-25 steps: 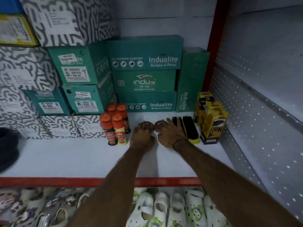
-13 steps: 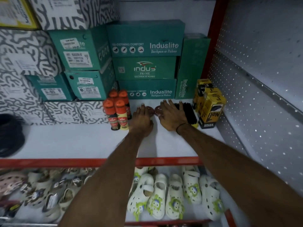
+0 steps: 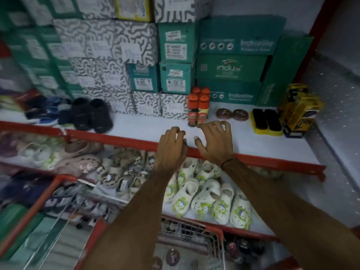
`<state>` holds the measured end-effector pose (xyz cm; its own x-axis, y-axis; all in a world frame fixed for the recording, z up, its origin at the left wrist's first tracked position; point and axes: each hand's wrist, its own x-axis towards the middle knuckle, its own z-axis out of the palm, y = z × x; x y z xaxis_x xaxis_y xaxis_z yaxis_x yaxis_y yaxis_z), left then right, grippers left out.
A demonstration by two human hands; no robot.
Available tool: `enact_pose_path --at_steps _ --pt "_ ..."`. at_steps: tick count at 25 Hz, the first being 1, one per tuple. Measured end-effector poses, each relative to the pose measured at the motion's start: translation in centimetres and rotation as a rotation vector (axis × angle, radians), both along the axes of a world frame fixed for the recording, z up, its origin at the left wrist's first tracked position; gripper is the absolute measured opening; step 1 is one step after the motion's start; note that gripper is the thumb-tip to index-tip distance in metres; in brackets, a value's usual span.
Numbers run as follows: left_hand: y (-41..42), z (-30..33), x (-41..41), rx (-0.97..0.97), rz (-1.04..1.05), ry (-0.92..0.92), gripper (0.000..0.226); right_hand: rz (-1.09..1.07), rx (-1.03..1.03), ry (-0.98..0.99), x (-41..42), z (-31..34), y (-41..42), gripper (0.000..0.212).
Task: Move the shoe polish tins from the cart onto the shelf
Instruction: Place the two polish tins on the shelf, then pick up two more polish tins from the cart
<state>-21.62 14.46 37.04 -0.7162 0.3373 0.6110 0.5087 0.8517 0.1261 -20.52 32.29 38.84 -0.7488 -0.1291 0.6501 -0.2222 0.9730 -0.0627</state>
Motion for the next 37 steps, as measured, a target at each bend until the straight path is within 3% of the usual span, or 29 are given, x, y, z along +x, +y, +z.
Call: enact_pose_path --at_steps 4,7,12,15,18,21,25,30,32,34,37 --pt "-8.5 -6.9 3.6 0.0 0.167 -0.097 0.023 0.221 0.091 -0.071 2.1 -5.8 -8.6 0.034" --pt "-13.0 -14.4 7.8 0.009 0.227 -0.281 0.025 0.355 0.114 -0.338 5.3 -14.0 -13.4 0.034" --pt "-15.5 -29.9 15.4 -0.119 0.168 -0.948 0.044 0.339 0.04 -0.862 11.4 -31.0 -16.0 0.041" --pt "-15.3 -39.9 18.3 -0.245 0.245 -1.269 0.057 0.254 0.152 -1.166 12.6 -41.3 -16.8 0.053" --pt "-14.7 -47.2 18.1 -0.294 0.297 -1.348 0.074 0.232 0.355 -1.341 12.2 -48.8 -17.0 0.079" --pt "-13.4 -51.3 17.5 -0.308 0.289 -1.326 0.068 0.269 0.45 -1.324 12.9 -52.6 -16.7 0.073" --pt "-12.7 -50.8 18.7 -0.282 0.311 -1.292 0.054 0.249 0.389 -1.311 14.5 -52.3 -15.8 0.058" --pt "-16.9 -40.7 18.8 -0.193 0.385 -1.186 0.034 0.319 0.327 -1.301 14.2 -43.7 -18.1 0.04" --pt "-18.8 -36.2 18.1 -0.184 0.401 -1.064 0.034 0.368 0.305 -1.211 12.7 -39.4 -19.9 0.037" --pt "-21.2 -30.5 16.7 -0.167 0.436 -0.908 0.048 0.434 0.305 -1.071 10.5 -33.6 -22.1 0.037" --pt "-24.1 -22.1 13.7 -0.142 0.421 -0.551 0.065 0.505 0.346 -0.803 7.2 -24.9 -24.8 0.04"
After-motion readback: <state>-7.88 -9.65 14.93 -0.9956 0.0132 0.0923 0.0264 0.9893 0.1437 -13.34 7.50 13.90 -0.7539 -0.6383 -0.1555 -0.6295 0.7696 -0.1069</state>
